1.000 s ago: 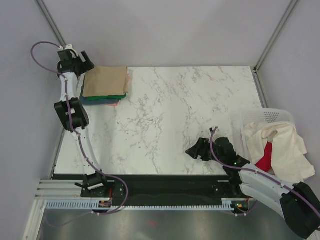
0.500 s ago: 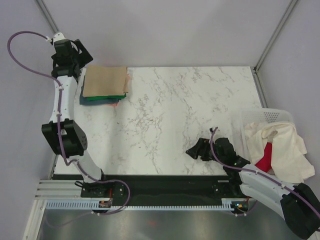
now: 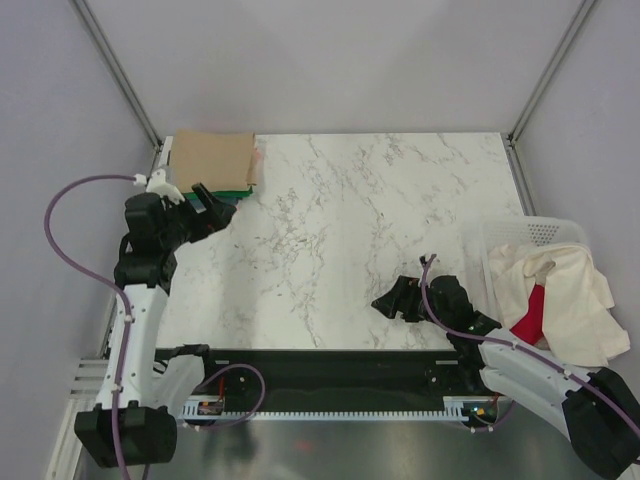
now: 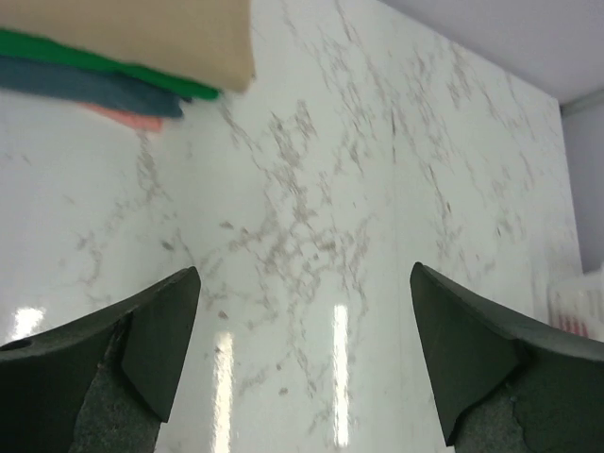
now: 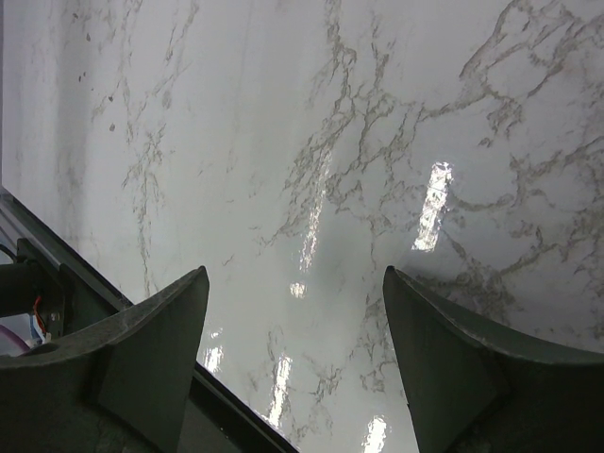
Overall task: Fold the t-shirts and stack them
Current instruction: Reset both grippers
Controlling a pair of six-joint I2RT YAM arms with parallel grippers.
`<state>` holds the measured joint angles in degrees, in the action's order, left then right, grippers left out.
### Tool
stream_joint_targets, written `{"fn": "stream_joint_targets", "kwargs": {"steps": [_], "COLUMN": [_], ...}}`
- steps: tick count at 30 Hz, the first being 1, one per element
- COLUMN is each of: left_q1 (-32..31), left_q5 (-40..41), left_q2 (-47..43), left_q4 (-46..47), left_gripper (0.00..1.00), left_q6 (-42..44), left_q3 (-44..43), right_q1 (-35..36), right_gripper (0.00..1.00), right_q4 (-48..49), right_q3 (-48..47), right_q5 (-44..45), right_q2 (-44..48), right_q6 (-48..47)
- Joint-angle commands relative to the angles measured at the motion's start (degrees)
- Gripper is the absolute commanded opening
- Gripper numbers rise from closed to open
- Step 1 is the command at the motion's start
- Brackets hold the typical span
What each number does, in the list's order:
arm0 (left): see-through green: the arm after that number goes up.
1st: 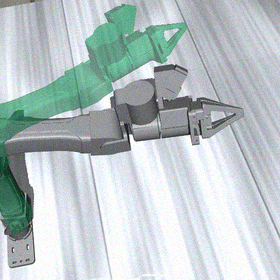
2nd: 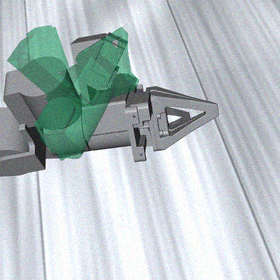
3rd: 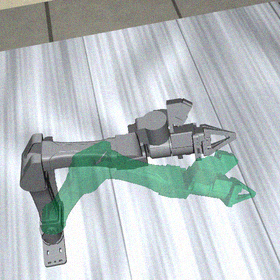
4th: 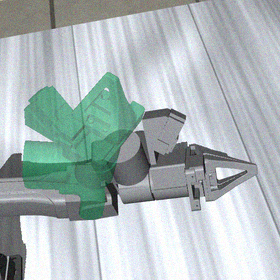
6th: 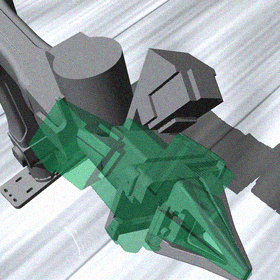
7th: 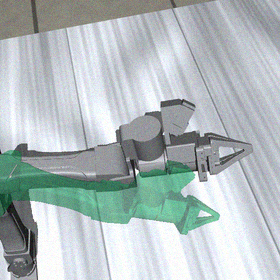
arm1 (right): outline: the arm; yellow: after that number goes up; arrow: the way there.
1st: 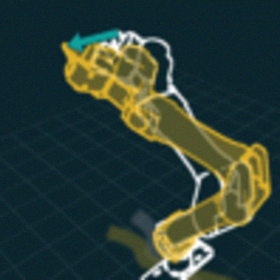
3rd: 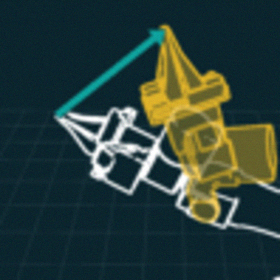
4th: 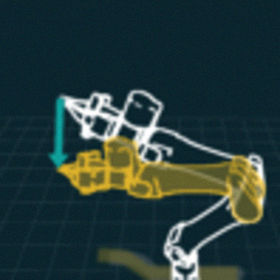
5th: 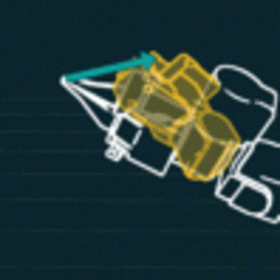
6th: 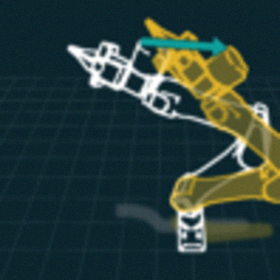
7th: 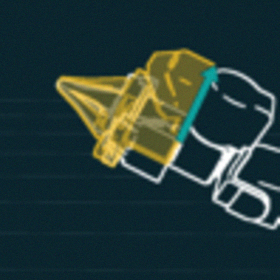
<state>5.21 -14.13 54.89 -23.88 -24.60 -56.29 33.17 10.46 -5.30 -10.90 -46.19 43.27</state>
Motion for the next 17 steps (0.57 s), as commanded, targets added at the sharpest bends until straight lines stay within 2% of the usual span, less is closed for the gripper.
{"fn": "stream_joint_targets", "kwargs": {"steps": [1, 4, 6, 9, 17], "left_q1": [0.0, -0.1, -0.5, -2.2, -3.7], "left_q5": [-17.0, -22.6, -21.5, -20.1, -18.6], "left_q2": [-7.2, -14.6, -18.3, -22.6, -17.4], "left_q4": [-0.4, -0.4, -0.4, -0.3, 0.2], "left_gripper": [1.00, 1.00, 1.00, 1.00, 1.00], "left_q6": [1.8, 2.1, 0.9, 0.8, 1.2], "left_q3": [9.7, 17.3, 20.6, 20.5, 20.3], "right_q1": [0.1, 0.1, 0.1, 0.2, 0.1], "right_gripper": [0.84, 0.84, 0.84, 0.84, 0.84], "right_q4": [-1.8, -1.8, -2.0, -2.1, -3.2], "right_q3": [0.3, 0.3, 0.2, 0.3, -0.8], "right_q5": [0.1, 0.1, 0.2, 0.3, 0.5], "right_q2": [0.6, 0.5, 0.4, 0.6, -1.2], "right_q6": [-0.5, -0.4, -0.4, -0.2, -0.6]}}
